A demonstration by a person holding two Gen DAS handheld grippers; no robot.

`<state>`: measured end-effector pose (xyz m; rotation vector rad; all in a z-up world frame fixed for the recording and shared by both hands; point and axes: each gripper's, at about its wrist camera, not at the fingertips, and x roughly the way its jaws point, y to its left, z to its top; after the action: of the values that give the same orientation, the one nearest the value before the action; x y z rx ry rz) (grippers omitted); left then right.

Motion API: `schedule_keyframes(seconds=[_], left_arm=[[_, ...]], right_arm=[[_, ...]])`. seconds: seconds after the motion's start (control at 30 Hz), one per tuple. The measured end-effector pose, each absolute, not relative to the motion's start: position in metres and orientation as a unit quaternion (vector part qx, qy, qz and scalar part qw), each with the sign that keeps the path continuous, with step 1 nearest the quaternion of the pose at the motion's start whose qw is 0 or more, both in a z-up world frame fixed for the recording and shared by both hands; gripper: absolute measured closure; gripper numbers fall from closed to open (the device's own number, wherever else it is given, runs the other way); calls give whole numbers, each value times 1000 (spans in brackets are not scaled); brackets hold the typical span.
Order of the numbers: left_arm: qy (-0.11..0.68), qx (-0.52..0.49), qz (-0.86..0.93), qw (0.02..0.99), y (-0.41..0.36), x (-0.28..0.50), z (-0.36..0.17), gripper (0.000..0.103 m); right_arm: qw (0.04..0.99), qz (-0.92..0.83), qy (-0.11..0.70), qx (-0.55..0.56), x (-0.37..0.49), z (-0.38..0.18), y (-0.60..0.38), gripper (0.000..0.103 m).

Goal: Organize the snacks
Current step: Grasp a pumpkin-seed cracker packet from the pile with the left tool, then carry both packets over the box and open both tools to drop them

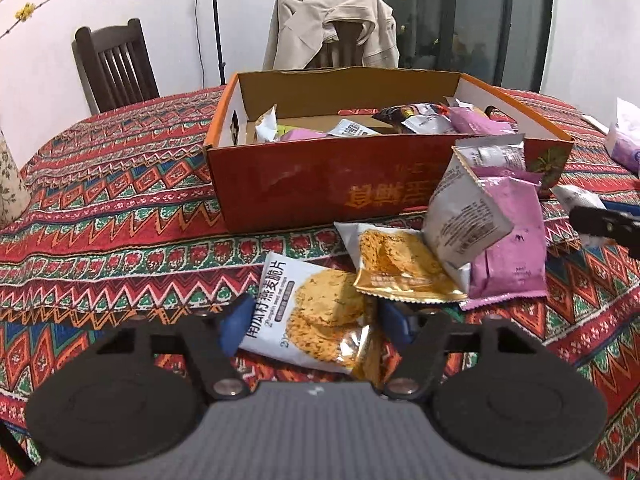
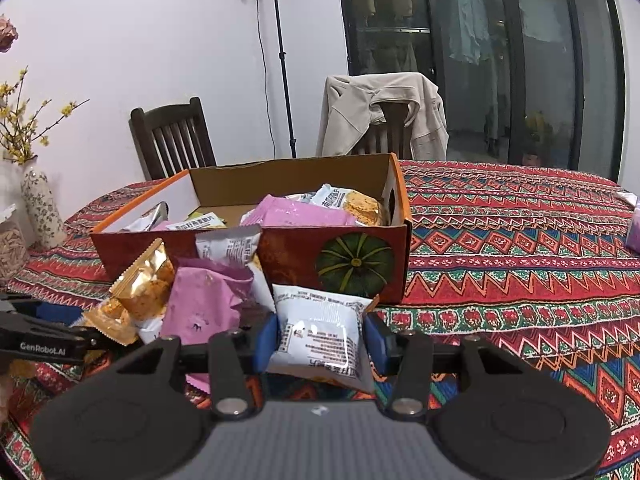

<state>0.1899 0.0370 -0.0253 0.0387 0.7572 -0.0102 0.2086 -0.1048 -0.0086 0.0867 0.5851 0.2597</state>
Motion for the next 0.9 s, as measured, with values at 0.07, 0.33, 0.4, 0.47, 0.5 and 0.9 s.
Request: schedule_keyframes(seconds=[0.07,0.33,0.4,0.47,0.5,0.9], left_arm=[[364,22,-1,931,36,184,-24,41],[346,10,10,938,43,166,-20,42],[340,5,16,940,46,162,-17,42],[333,2,21,943,49,158,-12,41],[328,0,23,944,52,157,-8,41],[260,5,5,965,44,164,45,41]], right_arm=[[949,128,286,43,207,-9,-105,56],[950,134,279,43,203,-7,-103,56],[951,134,276,42,202,-6,-103,56],[952,136,272,41,201,-3,-102,56],[952,137,270,40,200,-2,-101,56],[962,149,230,-8,196,39,-83,56]])
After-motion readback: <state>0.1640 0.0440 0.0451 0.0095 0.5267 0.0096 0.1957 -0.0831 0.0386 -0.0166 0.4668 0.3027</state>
